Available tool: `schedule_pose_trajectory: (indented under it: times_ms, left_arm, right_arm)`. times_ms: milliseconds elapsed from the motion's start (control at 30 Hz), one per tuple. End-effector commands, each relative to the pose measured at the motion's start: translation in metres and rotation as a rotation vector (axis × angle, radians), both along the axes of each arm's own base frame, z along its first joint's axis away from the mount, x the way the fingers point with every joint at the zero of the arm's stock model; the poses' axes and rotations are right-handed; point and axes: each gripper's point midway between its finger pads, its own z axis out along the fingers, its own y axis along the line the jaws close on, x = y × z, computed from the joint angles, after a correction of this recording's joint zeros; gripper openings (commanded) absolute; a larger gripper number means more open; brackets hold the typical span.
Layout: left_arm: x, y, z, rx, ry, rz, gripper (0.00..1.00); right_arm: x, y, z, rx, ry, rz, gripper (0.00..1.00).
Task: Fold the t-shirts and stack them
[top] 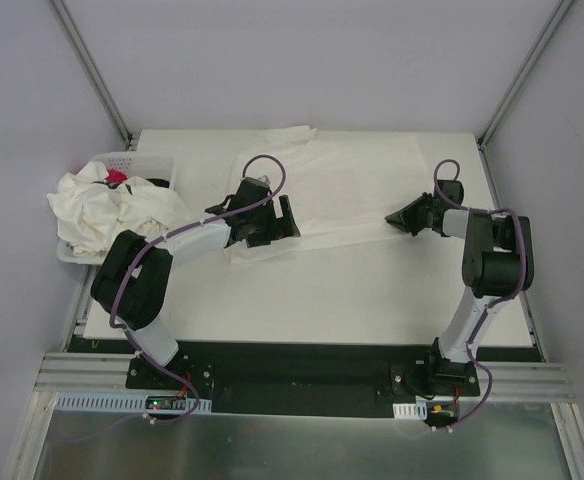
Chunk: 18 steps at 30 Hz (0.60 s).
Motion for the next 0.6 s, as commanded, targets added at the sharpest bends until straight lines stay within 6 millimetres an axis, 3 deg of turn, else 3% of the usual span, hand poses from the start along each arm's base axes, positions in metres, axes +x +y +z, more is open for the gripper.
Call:
schedule_pose_trajectory:
  times_ms: [0, 233, 467, 567]
  left_arm:
    - [0.005, 0.003, 0.014, 0.003, -0.056, 0.011, 0.91]
    - [0.025, 0.013, 0.029, 0.059, -0.145, 0.044, 0.91]
    - [0.037, 0.019, 0.036, 0.09, -0.187, 0.083, 0.91]
    - [0.038, 0.019, 0.034, 0.087, -0.179, 0.089, 0.91]
  right_arm:
    - [0.008, -0.021, 0.028, -0.059, -0.069, -0.04, 0.18]
    - [0.044, -0.053, 0.055, -0.095, -0.13, -0.097, 0.23]
    - [0.064, -0.096, 0.057, -0.126, -0.13, -0.158, 0.25]
    - [0.069, -0.103, 0.053, -0.128, -0.128, -0.161, 0.27]
